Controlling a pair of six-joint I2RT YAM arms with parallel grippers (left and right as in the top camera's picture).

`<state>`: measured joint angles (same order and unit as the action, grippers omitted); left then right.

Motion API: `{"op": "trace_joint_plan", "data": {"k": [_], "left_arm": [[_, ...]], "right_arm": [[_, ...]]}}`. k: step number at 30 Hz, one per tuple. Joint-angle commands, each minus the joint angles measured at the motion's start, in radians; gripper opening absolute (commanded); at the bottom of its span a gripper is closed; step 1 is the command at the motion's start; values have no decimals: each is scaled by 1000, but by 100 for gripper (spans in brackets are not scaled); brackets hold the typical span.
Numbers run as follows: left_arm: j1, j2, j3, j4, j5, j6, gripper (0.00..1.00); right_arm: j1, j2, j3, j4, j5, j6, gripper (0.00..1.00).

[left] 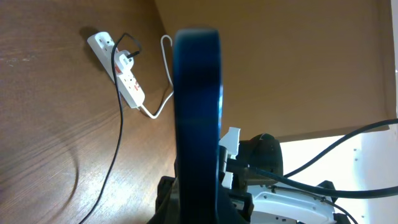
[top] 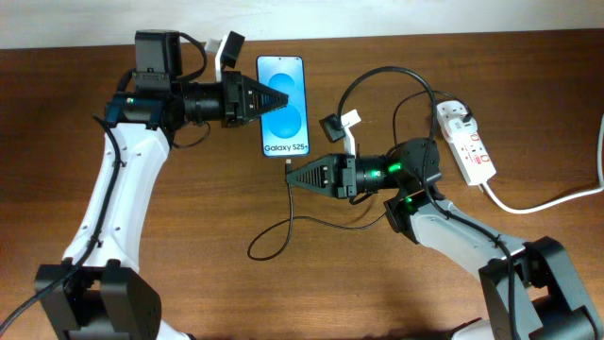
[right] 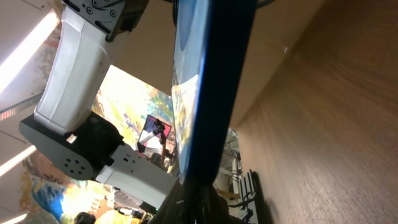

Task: Plug charger to phone and switch on socket

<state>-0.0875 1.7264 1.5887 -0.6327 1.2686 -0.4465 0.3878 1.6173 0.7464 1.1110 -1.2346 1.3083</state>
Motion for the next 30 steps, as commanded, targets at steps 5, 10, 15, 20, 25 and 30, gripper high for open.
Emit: {"op": "trace_joint_plan", "data": {"k": [5,10,15,20,25,30], "left_arm": [[1,-4,3,3,37,7,0],[1,-4,3,3,37,6,0],[0,-4,3,3,37,6,0],[-6,-4,3,3,37,6,0],[-18,-4,3,3,37,6,0],[-18,-4,3,3,39,6,0]], "right_arm": [[6,0,17,56,5,-9,4],[6,0,17,55,24,-10,4],[6,0,17,55,42,-10,4],[6,0,17,55,58,-10,4],[6,0,17,55,62,-10,5],[4,0,17,55,63,-14,5]]}}
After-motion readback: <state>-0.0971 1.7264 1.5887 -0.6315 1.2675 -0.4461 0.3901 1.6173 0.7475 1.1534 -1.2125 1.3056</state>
